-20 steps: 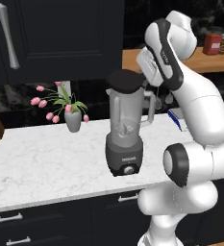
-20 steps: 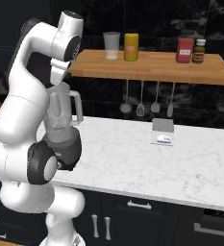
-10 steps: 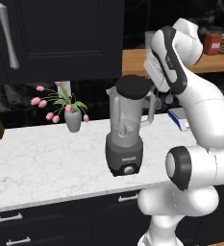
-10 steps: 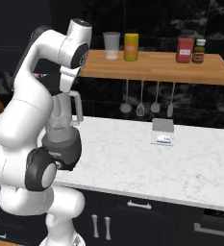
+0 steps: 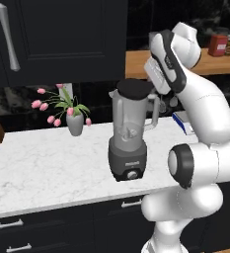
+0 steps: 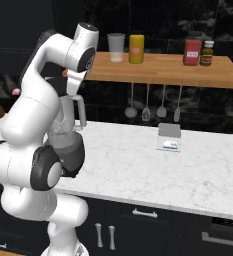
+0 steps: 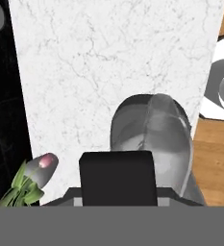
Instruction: Close the lid blender by securely placing the lid on top.
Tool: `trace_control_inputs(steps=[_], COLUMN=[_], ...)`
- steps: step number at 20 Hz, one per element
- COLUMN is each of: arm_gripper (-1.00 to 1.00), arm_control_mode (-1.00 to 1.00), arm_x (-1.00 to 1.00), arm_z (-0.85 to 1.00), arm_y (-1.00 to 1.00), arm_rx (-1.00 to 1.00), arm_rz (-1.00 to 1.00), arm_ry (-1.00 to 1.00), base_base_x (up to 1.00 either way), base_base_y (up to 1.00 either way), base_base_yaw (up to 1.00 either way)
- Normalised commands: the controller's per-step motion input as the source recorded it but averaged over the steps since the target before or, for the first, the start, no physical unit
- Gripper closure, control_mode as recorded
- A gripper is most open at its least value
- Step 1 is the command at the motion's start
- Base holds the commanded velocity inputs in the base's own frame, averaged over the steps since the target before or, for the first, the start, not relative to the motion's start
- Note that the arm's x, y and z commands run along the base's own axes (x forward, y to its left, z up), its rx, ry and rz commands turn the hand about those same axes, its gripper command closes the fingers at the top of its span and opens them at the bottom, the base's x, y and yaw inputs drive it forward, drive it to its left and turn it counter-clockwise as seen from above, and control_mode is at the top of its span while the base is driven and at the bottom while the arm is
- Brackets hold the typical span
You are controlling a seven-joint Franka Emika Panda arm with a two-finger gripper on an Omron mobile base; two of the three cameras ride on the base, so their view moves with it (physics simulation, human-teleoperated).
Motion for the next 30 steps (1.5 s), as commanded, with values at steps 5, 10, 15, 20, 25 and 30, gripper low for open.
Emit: trace_control_inputs(steps=[5, 10, 15, 20, 25, 30], arm_gripper=[1.00, 1.00, 1.00, 1.00, 1.00, 1.00], arm_control_mode=[-1.00, -1.00, -1.00, -1.00, -1.00, -1.00], arm_x=[0.36, 0.12, -0.05, 0.00, 0.00, -0.16], arm_z=[0.00, -0.02, -0.02, -0.10, -0.16, -0.14], arm_y=[0.22, 0.08, 0.16, 0.36, 0.24, 0.21], arm_rx=[0.00, -0.04, -0.11, -0.21, -0.15, 0.00], arm_rz=[0.00, 0.00, 0.02, 0.05, 0.04, 0.07], arm_ry=[0.09, 0.05, 0.00, -0.03, -0.05, -0.01], base_base_x=[0.00, 0.00, 0.00, 0.00, 0.00, 0.00], base_base_y=[0.00, 0.00, 0.00, 0.00, 0.00, 0.00], base_base_yaw=[0.00, 0.00, 0.00, 0.00, 0.00, 0.00])
